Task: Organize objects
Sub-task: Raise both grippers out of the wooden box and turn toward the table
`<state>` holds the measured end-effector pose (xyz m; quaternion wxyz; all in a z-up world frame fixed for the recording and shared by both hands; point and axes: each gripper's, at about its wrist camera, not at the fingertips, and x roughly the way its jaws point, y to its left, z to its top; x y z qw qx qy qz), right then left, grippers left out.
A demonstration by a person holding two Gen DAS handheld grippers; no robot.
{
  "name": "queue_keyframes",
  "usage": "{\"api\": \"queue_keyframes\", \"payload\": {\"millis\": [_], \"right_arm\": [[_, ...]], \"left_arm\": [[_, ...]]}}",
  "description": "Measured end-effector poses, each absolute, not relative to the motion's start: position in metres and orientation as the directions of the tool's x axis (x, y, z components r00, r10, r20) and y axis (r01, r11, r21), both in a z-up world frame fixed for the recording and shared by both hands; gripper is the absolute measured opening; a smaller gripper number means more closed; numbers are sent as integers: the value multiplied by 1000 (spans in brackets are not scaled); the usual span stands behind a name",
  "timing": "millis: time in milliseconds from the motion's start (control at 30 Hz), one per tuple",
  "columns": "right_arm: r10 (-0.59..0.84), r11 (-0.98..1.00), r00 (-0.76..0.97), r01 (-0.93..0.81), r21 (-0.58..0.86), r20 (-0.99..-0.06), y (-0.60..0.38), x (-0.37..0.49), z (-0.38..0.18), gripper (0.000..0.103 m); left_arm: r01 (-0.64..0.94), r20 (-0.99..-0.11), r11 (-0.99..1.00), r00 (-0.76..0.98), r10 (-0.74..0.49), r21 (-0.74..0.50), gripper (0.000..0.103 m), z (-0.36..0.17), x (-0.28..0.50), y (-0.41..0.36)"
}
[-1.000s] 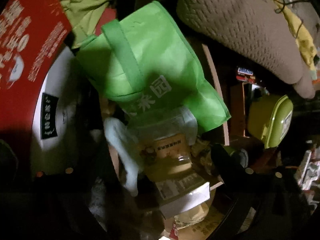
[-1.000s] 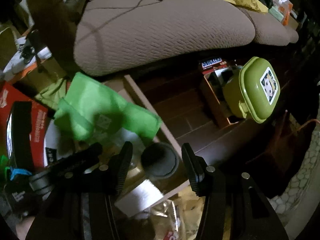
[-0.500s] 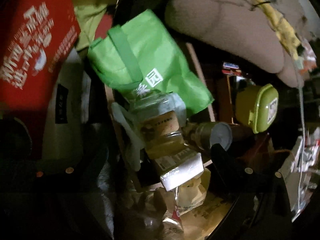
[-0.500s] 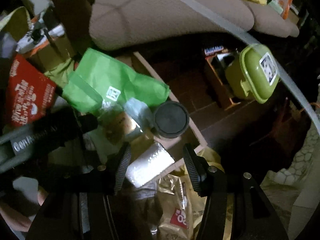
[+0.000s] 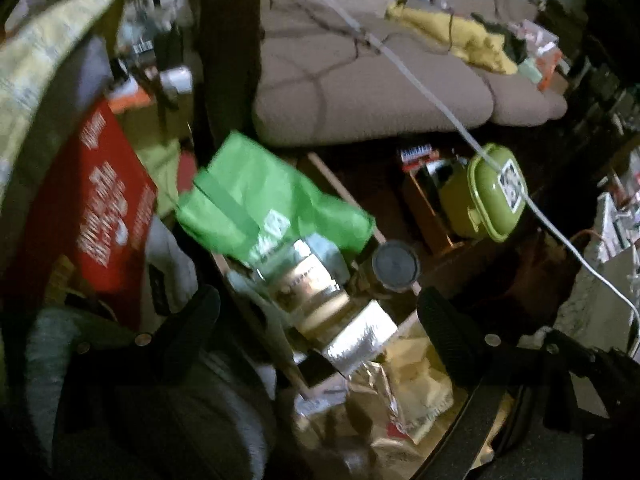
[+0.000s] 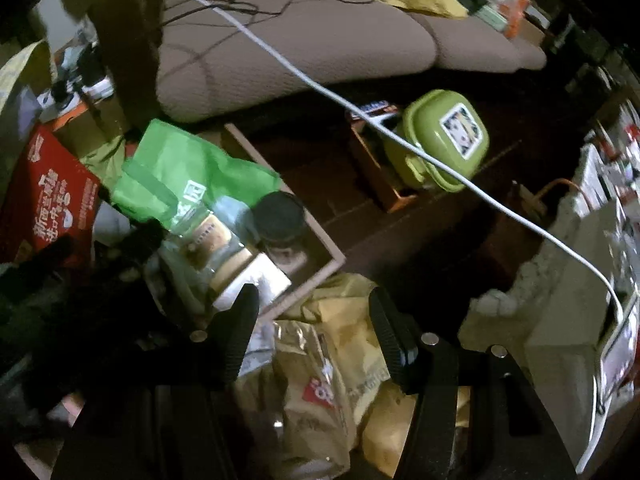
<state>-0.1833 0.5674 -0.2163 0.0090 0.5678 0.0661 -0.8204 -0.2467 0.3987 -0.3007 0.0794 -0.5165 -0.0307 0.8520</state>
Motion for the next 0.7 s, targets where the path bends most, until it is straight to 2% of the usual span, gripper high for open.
{"api": "queue_keyframes", "payload": {"millis": [100, 133, 167, 300, 367, 433, 467, 500, 533, 600, 700], "right_arm": [[54, -993, -392, 76, -91, -918, 576, -175, -200, 58], [53, -993, -400, 75, -91, -915, 577, -174, -196, 57], [51, -993, -413, 74, -90, -909, 579, -171, -191, 53], [42, -993, -443, 78, -85, -895, 580, -166, -178, 39], [46, -993, -465, 79, -93, -884, 580, -164, -168, 28], [49, -993, -490, 71, -97, -870, 582, -161, -157, 17], [47, -993, -502, 68, -94, -863, 583, -160, -153, 11], [30, -994, -520, 71, -79, -854, 584, -159, -147, 10], [12, -995, -537, 77, -63, -844, 586, -157, -142, 8], [-10, -995, -575, 88, -50, -818, 585, -153, -128, 6], [-43, -993, -623, 110, -34, -781, 580, -145, -108, 4]], "left_arm": [[-93, -856, -983, -483, 181, -155, 89, -286, -241, 390], [-89, -859, -984, -481, 179, -155, 83, -285, -239, 388], [-89, -858, -985, -482, 175, -151, 75, -280, -235, 387], [-160, -838, -979, -511, 191, -126, 59, -260, -217, 391], [-193, -820, -973, -531, 215, -130, 44, -243, -207, 390], [-201, -801, -969, -551, 232, -143, 37, -224, -201, 383], [-205, -793, -967, -559, 241, -149, 30, -213, -198, 378], [-221, -784, -962, -565, 259, -158, 24, -198, -196, 370], [-231, -760, -957, -586, 279, -173, 11, -181, -193, 358], [-230, -695, -954, -655, 297, -191, 9, -146, -183, 329], [-167, -601, -974, -767, 225, -152, 7, -89, -169, 275]]}}
